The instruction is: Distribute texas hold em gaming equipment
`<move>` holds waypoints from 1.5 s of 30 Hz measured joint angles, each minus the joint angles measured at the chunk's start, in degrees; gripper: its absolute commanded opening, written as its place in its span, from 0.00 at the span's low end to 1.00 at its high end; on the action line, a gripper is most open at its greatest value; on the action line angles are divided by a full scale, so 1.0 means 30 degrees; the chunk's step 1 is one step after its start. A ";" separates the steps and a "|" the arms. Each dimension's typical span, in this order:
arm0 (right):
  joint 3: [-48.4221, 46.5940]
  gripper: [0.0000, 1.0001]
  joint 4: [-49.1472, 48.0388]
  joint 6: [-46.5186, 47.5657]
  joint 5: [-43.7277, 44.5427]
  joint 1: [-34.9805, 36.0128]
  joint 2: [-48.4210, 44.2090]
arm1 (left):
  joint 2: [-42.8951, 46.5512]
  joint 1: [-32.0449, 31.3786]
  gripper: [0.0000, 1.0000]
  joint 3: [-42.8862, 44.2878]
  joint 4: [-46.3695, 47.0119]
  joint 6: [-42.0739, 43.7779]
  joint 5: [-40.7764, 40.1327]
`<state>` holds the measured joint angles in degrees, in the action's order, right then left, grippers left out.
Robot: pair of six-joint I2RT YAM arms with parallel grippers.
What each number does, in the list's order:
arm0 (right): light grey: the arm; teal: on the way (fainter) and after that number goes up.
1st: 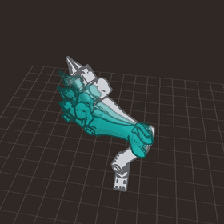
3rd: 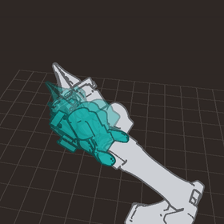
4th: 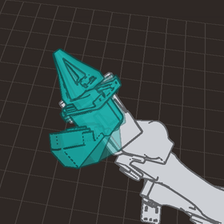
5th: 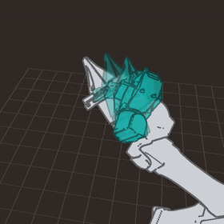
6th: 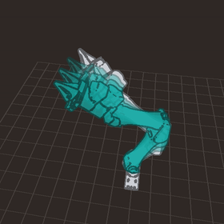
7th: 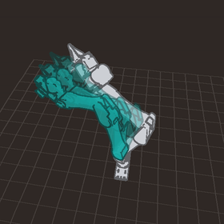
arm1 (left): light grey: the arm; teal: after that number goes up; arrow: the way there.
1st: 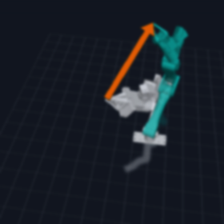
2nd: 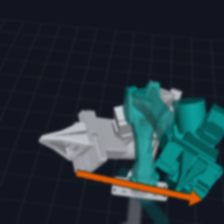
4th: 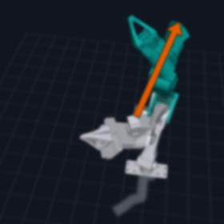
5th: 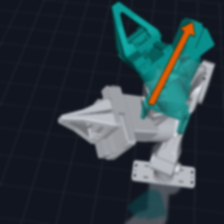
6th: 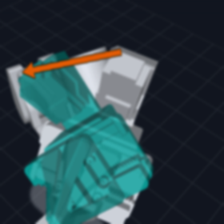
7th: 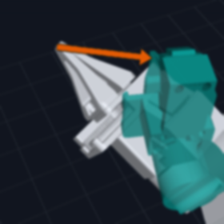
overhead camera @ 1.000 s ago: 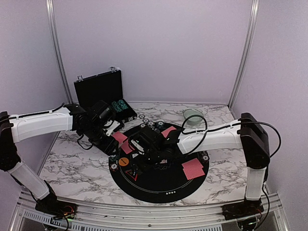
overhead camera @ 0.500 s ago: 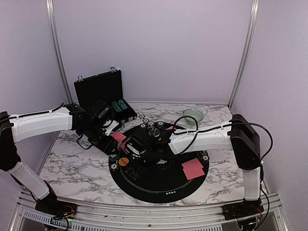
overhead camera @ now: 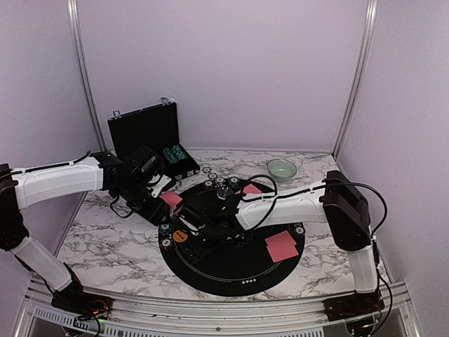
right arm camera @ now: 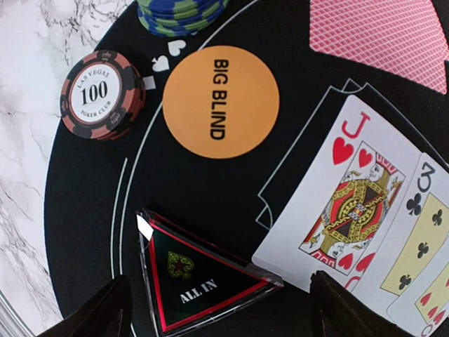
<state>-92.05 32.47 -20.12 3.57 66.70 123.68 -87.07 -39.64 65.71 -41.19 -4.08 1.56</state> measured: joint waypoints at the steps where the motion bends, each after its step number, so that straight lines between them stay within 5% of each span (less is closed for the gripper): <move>1: -0.0022 0.81 0.0015 0.0007 0.0007 0.0000 0.0029 | 0.0000 0.0007 0.50 0.0000 0.0022 0.0000 0.0007; 35: -0.0663 0.50 0.0226 0.0131 0.0452 0.0321 0.0605 | 0.0007 0.0109 0.50 -0.0335 0.0299 -0.0007 0.0328; 45: -0.0663 0.48 0.0240 0.0124 0.0466 0.0328 0.0583 | 0.0007 0.0109 0.50 -0.0350 0.0306 -0.0007 0.0328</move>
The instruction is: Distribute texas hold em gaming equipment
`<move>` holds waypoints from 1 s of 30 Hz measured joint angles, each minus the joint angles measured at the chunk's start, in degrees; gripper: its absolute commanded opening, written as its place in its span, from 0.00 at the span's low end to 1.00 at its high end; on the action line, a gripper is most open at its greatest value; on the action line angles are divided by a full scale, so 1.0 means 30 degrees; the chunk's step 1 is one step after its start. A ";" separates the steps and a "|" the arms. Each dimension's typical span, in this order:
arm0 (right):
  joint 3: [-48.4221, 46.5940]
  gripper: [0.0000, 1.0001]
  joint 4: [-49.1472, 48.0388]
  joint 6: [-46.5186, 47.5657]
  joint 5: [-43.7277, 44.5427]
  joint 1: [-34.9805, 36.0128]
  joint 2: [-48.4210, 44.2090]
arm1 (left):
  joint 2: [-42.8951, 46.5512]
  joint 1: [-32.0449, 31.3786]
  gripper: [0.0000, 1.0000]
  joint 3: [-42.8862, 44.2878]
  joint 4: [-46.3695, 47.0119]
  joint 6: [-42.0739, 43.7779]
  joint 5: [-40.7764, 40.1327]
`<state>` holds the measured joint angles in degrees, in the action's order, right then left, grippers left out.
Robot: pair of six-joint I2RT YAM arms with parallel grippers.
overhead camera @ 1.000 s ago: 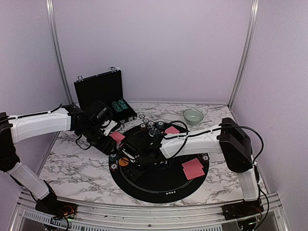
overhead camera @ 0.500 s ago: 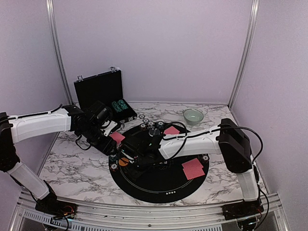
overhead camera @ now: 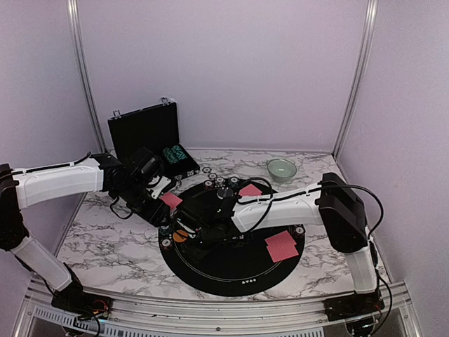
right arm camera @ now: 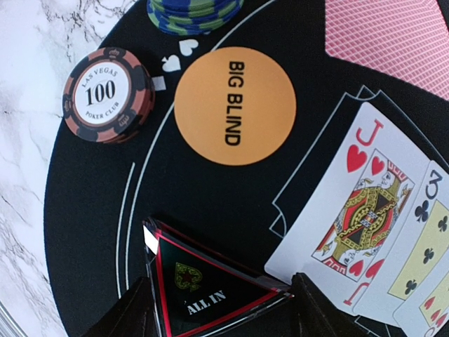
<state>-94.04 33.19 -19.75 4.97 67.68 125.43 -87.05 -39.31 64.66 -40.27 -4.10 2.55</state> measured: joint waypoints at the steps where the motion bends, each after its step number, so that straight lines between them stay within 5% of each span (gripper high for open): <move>1: 0.0000 0.48 0.0051 0.0000 0.0000 0.0000 -0.0022 | 0.0000 0.0000 0.50 -0.0007 0.0007 0.0007 0.0000; 30: 0.5151 0.48 0.0102 -0.1275 0.0641 -0.0750 -0.4714 | 0.0000 0.0000 0.50 -0.0117 0.0029 -0.0015 0.0015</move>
<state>-78.59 33.50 -23.57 6.90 65.43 111.28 -87.05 -39.31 64.31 -40.18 -4.14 2.59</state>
